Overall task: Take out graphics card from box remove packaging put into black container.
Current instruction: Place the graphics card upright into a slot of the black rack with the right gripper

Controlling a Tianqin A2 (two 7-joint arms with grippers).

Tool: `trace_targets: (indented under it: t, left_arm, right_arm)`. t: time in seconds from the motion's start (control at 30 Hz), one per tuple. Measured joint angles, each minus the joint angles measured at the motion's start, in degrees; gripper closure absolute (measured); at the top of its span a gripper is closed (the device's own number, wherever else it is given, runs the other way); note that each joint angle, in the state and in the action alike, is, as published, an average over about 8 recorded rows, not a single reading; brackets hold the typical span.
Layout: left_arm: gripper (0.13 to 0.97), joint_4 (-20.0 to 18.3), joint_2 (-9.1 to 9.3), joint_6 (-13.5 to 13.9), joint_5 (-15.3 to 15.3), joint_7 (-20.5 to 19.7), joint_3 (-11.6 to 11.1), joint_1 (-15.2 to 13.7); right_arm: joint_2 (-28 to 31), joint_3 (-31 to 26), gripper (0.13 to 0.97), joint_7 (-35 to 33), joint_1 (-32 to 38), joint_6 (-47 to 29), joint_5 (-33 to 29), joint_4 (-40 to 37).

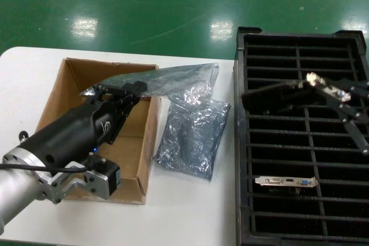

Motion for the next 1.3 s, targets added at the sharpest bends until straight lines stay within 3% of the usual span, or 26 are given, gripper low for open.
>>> trace_targets:
  t: [0.3,0.67,1.03,1.3]
  left_arm:
    - [0.957,0.00,0.00,0.00,0.00,0.00,0.00,0.00]
    - [0.957,0.00,0.00,0.00,0.00,0.00,0.00,0.00]
    - [0.957,0.00,0.00,0.00,0.00,0.00,0.00,0.00]
    - [0.957,0.00,0.00,0.00,0.00,0.00,0.00,0.00]
  right_arm:
    - [2.27,-6.60,0.917,7.33,3.87,0.59,-16.32,3.10]
    - [-1.22,-12.14,0.917,19.41,10.40,-8.38,-37.69,7.08]
    - [-5.28,-14.99,0.917,25.27,13.37,-17.47,-49.63,9.14]
    - [-7.84,-16.60,0.917,25.73,15.22,-21.26,-54.18,8.71]
